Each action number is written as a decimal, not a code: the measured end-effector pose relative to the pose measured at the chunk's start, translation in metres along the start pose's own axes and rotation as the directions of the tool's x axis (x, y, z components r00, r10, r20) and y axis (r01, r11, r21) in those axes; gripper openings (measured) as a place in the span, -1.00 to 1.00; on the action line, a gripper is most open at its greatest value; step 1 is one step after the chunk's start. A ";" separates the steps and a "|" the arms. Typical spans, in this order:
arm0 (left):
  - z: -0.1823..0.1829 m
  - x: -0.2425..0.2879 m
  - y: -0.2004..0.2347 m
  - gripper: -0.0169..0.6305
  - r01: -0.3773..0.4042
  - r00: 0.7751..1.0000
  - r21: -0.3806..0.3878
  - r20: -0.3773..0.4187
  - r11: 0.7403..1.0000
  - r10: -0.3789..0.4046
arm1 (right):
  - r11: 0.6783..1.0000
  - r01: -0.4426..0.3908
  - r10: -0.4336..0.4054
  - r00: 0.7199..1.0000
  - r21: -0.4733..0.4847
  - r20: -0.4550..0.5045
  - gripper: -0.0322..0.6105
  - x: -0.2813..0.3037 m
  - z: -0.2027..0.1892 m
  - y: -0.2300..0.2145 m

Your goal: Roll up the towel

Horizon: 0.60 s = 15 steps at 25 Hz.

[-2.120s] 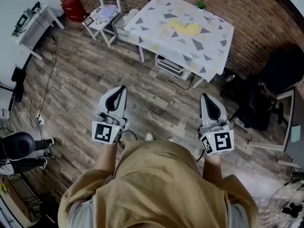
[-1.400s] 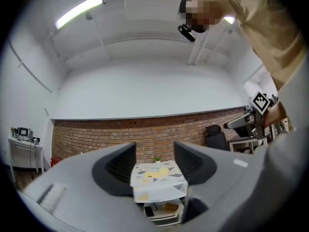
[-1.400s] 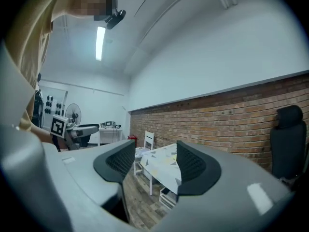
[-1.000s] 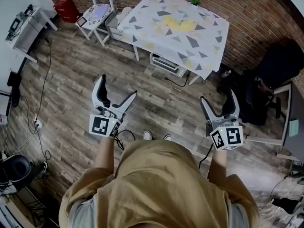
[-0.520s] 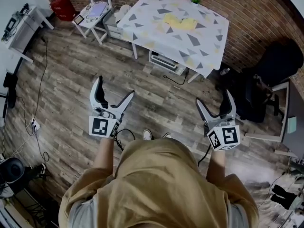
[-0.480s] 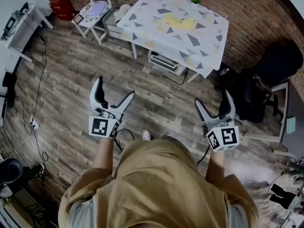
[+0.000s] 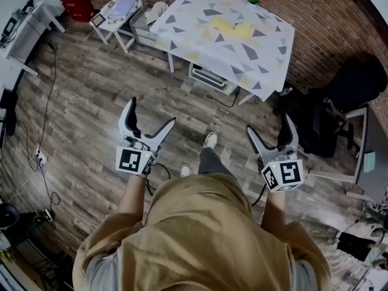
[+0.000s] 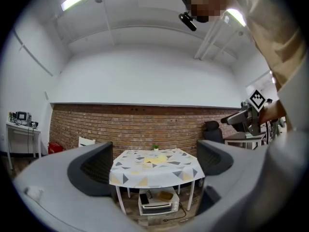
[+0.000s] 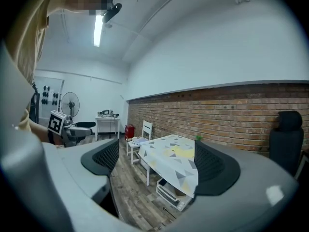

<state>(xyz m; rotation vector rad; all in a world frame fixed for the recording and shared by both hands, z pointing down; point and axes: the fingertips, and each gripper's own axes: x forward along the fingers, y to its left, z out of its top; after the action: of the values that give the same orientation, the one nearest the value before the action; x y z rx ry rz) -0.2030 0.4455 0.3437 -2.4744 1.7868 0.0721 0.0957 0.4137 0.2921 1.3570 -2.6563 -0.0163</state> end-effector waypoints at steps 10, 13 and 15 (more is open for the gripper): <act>-0.015 0.109 0.022 0.82 0.004 0.999 0.025 -0.044 1.000 -0.003 | 0.996 -0.003 0.002 1.000 0.086 0.012 0.55 0.090 -0.024 -0.079; -0.018 0.169 0.023 0.82 0.023 0.998 0.036 -0.058 0.999 -0.021 | 0.996 -0.014 0.012 1.000 0.090 0.019 0.55 0.136 -0.019 -0.119; -0.019 0.211 0.025 0.82 0.027 0.997 0.043 -0.068 0.999 -0.024 | 0.995 -0.026 0.024 1.000 0.099 0.015 0.55 0.165 -0.021 -0.147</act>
<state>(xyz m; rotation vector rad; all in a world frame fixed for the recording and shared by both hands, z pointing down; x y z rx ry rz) -0.1602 0.2369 0.3422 -2.4974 1.7610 -0.0528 0.1217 0.1955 0.3233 1.3567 -2.7190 0.1111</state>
